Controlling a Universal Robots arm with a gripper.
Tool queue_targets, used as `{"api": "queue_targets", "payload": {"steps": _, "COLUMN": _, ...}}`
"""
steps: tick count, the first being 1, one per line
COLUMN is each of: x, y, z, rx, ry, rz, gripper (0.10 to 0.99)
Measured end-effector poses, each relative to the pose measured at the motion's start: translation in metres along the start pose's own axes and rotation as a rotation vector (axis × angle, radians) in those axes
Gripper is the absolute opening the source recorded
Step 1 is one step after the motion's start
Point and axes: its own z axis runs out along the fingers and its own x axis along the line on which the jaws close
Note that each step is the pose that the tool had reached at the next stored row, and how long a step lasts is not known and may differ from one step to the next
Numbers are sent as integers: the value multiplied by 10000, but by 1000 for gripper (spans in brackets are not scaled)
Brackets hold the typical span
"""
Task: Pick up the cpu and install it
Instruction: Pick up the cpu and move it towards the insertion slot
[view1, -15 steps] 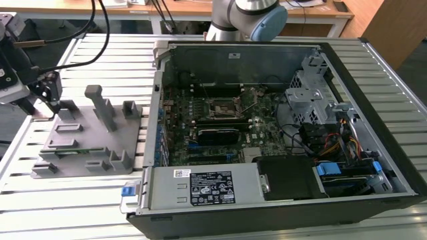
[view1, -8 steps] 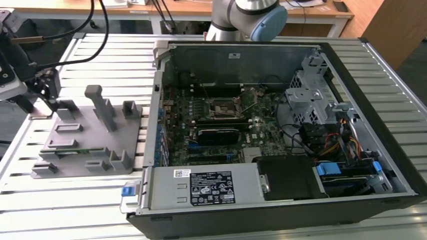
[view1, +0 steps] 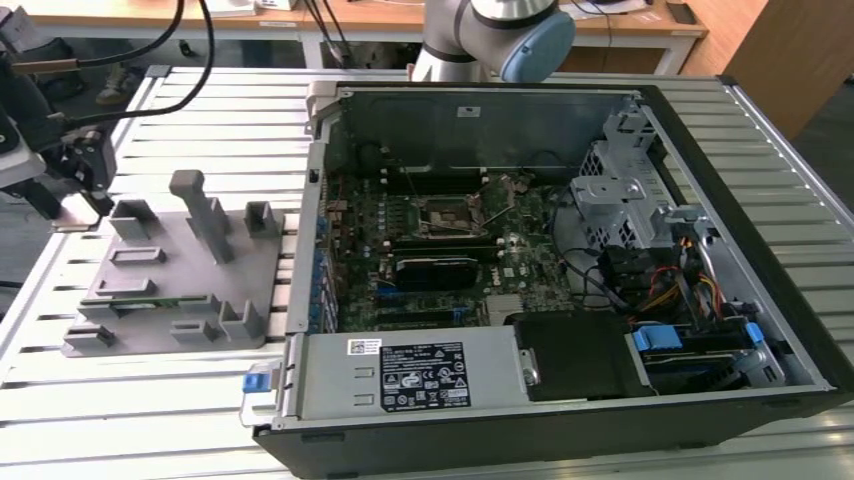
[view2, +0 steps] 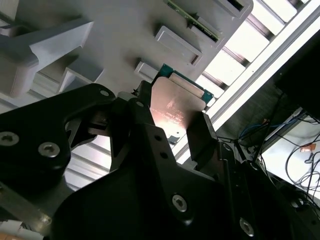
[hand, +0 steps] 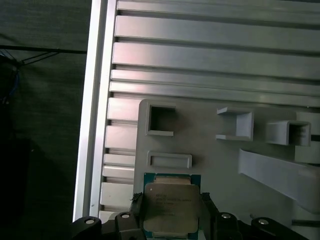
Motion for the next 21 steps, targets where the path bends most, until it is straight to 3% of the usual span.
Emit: {"api": "queue_targets", "payload": {"steps": 21, "x": 2, "y": 17, "z": -397, "rx": -1, "ry": -20, "rz": -1, "gripper": 529}}
